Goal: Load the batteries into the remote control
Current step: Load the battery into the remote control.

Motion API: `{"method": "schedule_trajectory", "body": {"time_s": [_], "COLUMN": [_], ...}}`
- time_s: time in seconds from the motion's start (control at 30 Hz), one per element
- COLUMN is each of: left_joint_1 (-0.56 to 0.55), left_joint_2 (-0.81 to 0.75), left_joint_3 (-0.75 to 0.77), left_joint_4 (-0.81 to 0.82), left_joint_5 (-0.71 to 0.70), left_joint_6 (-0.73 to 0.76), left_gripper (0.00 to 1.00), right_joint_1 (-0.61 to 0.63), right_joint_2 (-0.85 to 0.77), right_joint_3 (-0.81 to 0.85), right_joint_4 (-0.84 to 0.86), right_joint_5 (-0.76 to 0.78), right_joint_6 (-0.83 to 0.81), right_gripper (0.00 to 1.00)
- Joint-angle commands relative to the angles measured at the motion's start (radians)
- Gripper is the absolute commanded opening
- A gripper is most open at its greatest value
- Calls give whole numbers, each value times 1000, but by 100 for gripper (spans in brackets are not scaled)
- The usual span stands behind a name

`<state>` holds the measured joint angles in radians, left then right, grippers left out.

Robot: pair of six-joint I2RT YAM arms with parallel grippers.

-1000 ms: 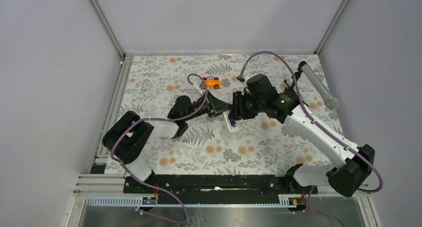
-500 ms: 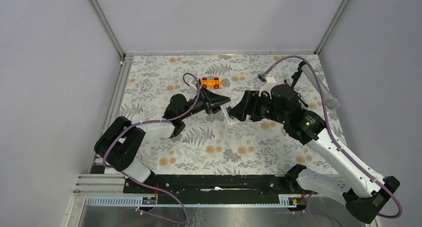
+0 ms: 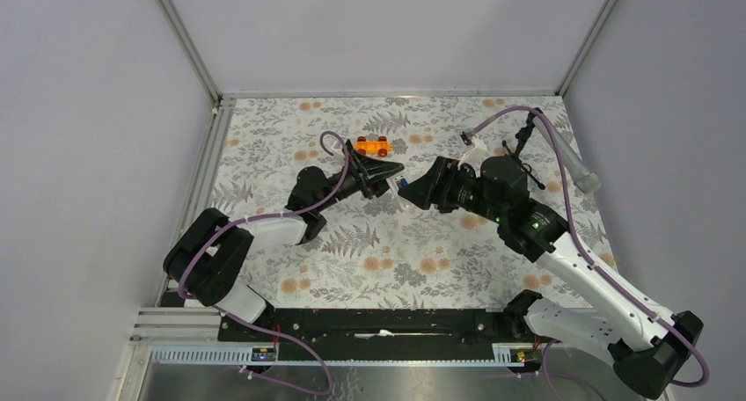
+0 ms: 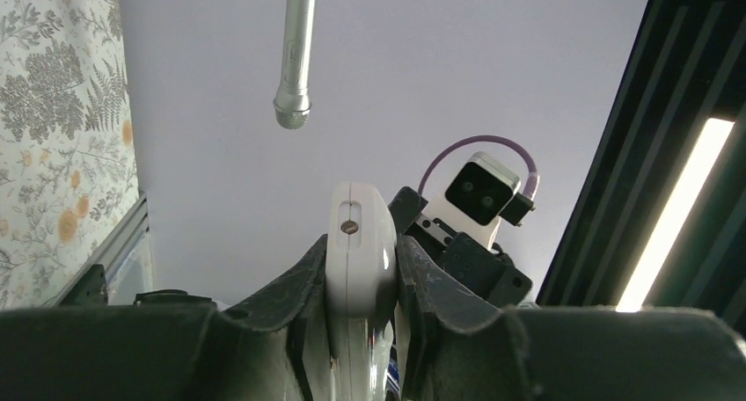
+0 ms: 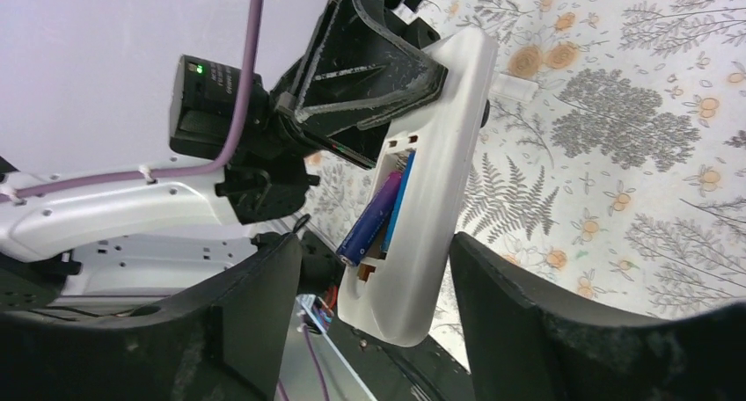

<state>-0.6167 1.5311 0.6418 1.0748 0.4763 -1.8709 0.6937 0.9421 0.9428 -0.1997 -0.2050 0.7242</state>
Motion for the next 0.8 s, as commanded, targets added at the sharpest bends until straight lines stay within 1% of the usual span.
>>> {"method": "schedule_trajectory", "body": {"time_s": [0.0,0.07,0.2,0.77], "left_joint_1": [2,2,2,1], "left_joint_2": [-32,-24,-18,-44], "left_joint_3": [-12,-18,-21,9], "left_joint_4": [120,143,162,131], "left_joint_5": [-36,-39,-40,-12], "left_joint_6": [-59,-75,-92,-27], "left_gripper": [0,0,0,0], "right_joint_1": [2,2,2,2], "right_joint_2": [-40,-46,-53,1], "right_joint_3": [-42,-60,-79,-80], "right_joint_4": [147,180,228,221], "right_joint_5": [-22,-30,-37,-51], "right_joint_6": [72,85,98,115], "right_gripper": [66,61,56,46]}}
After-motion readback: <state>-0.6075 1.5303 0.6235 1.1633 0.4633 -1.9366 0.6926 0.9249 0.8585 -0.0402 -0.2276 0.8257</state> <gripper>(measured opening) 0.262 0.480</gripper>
